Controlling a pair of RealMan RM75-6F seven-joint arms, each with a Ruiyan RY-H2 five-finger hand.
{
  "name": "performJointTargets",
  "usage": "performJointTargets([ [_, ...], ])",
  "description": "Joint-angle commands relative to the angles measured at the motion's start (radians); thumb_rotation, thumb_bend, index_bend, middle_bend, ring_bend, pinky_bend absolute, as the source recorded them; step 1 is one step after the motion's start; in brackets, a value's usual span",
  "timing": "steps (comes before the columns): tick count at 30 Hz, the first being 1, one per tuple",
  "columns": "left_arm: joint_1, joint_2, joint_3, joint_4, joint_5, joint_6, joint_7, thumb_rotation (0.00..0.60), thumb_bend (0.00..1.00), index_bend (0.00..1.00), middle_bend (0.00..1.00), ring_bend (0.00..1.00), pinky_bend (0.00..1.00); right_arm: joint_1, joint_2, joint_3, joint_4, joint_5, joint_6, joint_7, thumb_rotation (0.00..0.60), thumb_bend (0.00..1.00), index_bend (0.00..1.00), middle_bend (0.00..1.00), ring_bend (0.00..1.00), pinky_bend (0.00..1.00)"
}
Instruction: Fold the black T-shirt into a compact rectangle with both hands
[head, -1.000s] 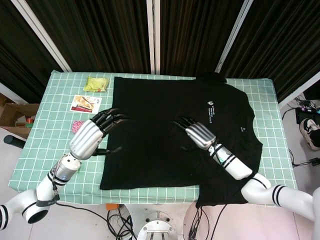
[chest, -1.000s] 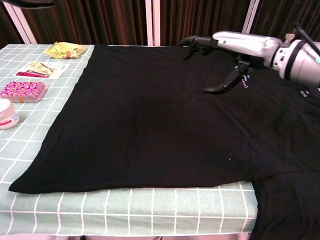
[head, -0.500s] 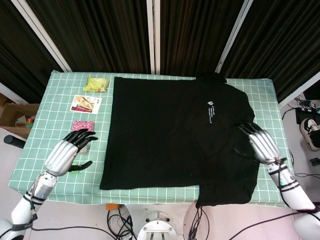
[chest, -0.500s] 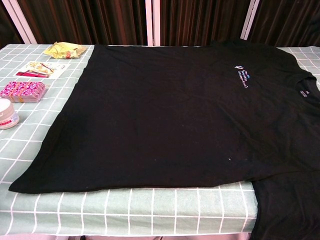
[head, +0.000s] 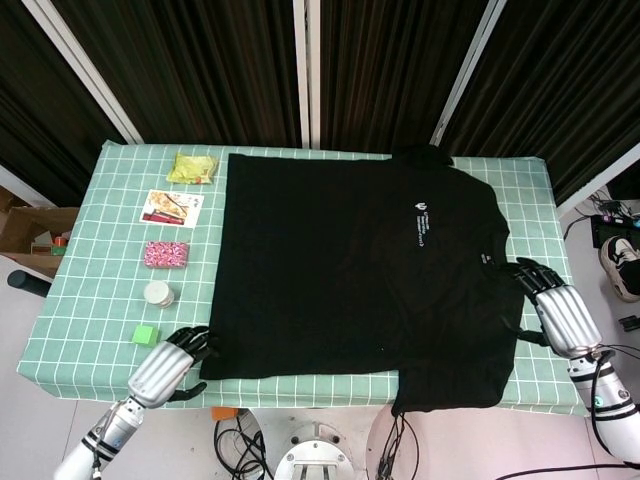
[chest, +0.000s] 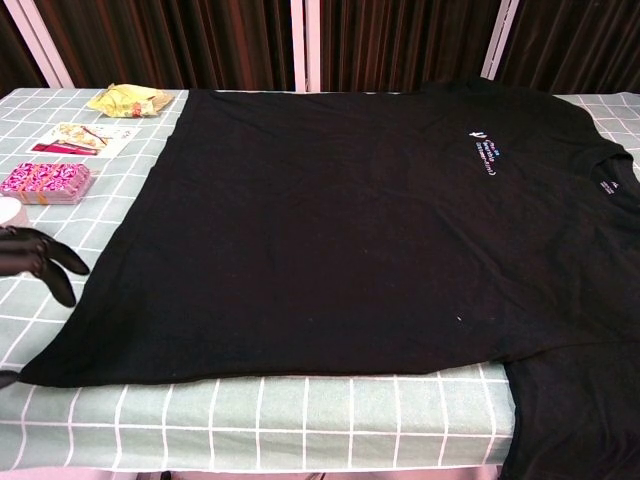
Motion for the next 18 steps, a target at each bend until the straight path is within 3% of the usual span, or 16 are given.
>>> performJointTargets([
  [1, 0.015, -0.049, -0.005, 0.034, -0.016, -0.014, 0.033, 0.6, 0.23, 0.36, 0.22, 0.16, 0.24, -0.007, -0.005, 0.0, 0.005, -0.007, 0.01, 0.003, 0.6, 0.28, 0.26, 0.22, 0.13, 0.25],
  [11, 0.035, -0.148, -0.027, 0.137, -0.05, -0.006, 0.037, 0.6, 0.28, 0.4, 0.22, 0.16, 0.25, -0.029, -0.012, 0.003, 0.025, -0.012, 0.027, 0.029, 0.6, 0.28, 0.27, 0.22, 0.13, 0.25],
  [18, 0.033, -0.145, -0.015, 0.151, -0.053, -0.016, 0.036, 0.6, 0.3, 0.39, 0.22, 0.16, 0.25, -0.037, -0.016, 0.005, 0.035, -0.012, 0.025, 0.039, 0.6, 0.28, 0.27, 0.22, 0.13, 0.25],
])
